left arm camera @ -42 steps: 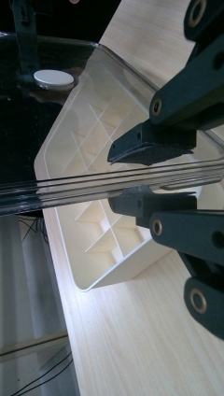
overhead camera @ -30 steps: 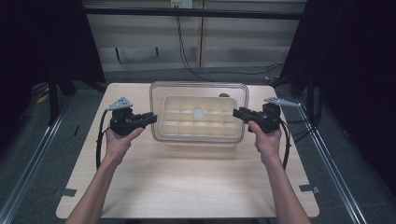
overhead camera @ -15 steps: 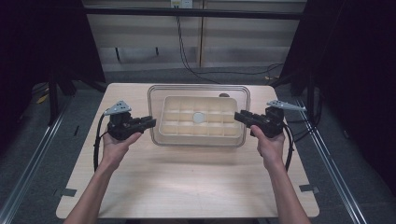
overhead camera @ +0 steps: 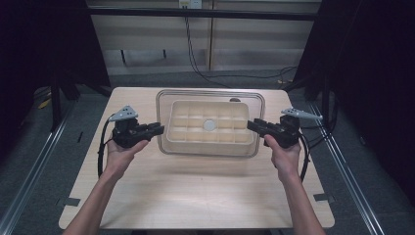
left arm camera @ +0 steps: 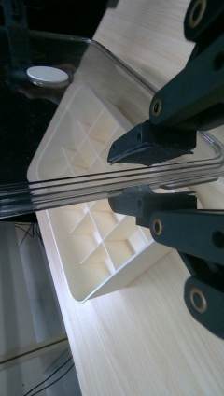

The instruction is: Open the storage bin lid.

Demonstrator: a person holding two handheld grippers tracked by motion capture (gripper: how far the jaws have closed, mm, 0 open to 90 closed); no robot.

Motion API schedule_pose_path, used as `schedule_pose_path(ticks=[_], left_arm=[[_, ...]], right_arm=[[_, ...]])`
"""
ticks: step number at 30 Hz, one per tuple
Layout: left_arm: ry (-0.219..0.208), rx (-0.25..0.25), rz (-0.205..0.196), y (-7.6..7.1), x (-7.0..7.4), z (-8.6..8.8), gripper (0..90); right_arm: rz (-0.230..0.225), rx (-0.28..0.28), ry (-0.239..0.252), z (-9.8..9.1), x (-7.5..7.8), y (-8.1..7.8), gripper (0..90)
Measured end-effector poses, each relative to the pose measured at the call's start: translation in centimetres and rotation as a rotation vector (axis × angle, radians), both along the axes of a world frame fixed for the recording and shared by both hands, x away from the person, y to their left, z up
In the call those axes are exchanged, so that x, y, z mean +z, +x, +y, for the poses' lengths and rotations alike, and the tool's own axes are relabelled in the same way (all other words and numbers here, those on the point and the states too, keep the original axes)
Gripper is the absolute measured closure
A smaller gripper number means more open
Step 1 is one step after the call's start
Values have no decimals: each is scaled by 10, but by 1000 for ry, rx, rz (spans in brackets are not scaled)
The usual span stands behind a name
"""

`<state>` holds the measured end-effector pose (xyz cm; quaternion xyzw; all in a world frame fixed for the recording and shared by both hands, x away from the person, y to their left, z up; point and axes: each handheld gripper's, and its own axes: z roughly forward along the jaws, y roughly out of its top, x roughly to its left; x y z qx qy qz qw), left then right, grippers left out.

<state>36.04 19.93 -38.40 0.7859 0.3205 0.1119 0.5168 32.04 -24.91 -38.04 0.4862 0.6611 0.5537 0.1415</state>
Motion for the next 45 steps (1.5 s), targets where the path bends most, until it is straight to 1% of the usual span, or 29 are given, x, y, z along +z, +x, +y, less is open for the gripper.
schedule_pose_path(ticks=[2, 3, 4, 6, 9, 11, 12, 13, 15, 17, 19, 20, 22, 23, 26, 27, 29, 31, 32, 37, 39, 41, 44, 45], left_arm=[[-2, -3, 0, -2, 2, 2, 749], [-12, 0, -1, -5, 3, 4, 751], [-12, 0, -1, -5, 3, 4, 751], [-1, -3, -6, -11, 1, 4, 751], [-5, -6, -4, -14, 0, 4, 752], [-6, 11, -10, -17, -2, 3, 752], [-5, 5, 5, -17, -4, 3, 752], [-6, 1, 8, -18, -5, 3, 751], [10, -3, 4, -20, -6, 3, 753], [17, -5, 1, -22, -6, 3, 753], [39, -1, -4, -24, -6, 3, 752], [33, -1, 4, -25, -7, 4, 752], [24, -9, 12, -26, -7, 6, 753], [24, -11, 13, -28, -7, 6, 753], [48, -11, 19, -30, -9, 5, 753], [41, -14, 37, -32, -11, 5, 754], [43, -11, 43, -33, -11, 6, 755], [50, -11, 35, -36, -12, 6, 755], [45, -24, 44, -38, -13, 6, 755], [41, -24, 67, -44, -17, 7, 756], [35, -23, 61, -48, -18, 7, 757], [29, -28, 68, -50, -20, 8, 758], [41, -30, 75, -53, -21, 8, 758], [43, -33, 77, -54, -21, 8, 757]], right_arm=[[0, 5, 3, 1, 1, -2, 612], [1, 12, 4, 2, 1, -4, 612], [1, 12, 4, 2, 1, -4, 612], [1, 14, -9, 3, 2, -7, 605], [1, 20, -15, 3, 2, -9, 605], [4, 24, -13, 2, 3, -12, 608], [3, 21, -20, 3, 3, -14, 608], [1, 20, -26, 3, 4, -15, 608], [7, 25, -29, 3, 4, -17, 610], [8, 28, -34, 3, 3, -18, 608], [17, 23, -73, 6, 2, -22, 597], [26, 28, -65, 7, 2, -23, 601], [31, 39, -39, 6, 0, -25, 612], [35, 39, -40, 6, -1, -26, 612], [39, 40, -48, 7, -2, -30, 611], [38, 43, -53, 7, -3, -32, 612], [40, 44, -56, 7, -3, -34, 614], [47, 52, -52, 6, -3, -36, 618], [49, 53, -53, 6, -4, -37, 617], [56, 59, -56, 6, -6, -42, 620], [63, 63, -55, 6, -7, -44, 620], [70, 69, -50, 5, -8, -46, 621], [73, 78, -44, 5, -10, -50, 626], [73, 76, -52, 5, -10, -51, 626]])
